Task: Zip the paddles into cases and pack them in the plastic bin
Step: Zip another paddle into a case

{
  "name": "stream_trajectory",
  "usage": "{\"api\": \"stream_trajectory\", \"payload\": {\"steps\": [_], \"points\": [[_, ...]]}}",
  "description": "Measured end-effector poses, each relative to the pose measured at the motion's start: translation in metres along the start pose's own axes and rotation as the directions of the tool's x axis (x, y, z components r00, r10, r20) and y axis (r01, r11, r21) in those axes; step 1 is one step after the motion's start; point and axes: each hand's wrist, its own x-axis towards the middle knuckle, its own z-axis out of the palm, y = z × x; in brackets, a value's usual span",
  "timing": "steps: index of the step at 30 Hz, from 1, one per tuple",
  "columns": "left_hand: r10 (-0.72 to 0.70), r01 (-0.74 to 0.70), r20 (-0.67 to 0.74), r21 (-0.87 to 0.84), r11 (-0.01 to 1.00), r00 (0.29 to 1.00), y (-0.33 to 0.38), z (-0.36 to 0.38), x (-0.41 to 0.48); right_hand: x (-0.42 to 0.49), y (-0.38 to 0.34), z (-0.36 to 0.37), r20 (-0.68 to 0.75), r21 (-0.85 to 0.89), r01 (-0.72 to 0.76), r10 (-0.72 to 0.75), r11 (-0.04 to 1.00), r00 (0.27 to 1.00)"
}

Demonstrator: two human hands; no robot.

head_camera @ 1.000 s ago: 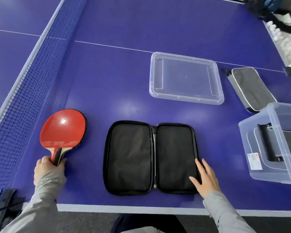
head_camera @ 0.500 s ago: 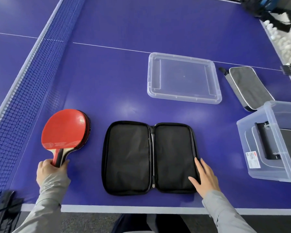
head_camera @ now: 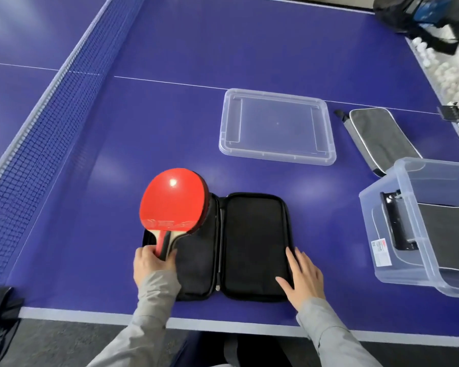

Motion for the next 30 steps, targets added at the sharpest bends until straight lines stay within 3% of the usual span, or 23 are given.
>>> {"api": "stream_trajectory", "payload": {"steps": [12,30], "points": [[-0.016,0.019,0.064,-0.044,0.999,0.998,0.043,0.106,-0.122,0.0,0.011,0.009,-0.039,-0.011,0.094,-0.094,0.996,0.995],[-0.053,0.052,0.027,0.046,0.998,0.998,0.053,0.16,-0.146,0.003,0.023,0.015,-0.022,0.036,0.182,-0.182,0.983,0.983]]}}
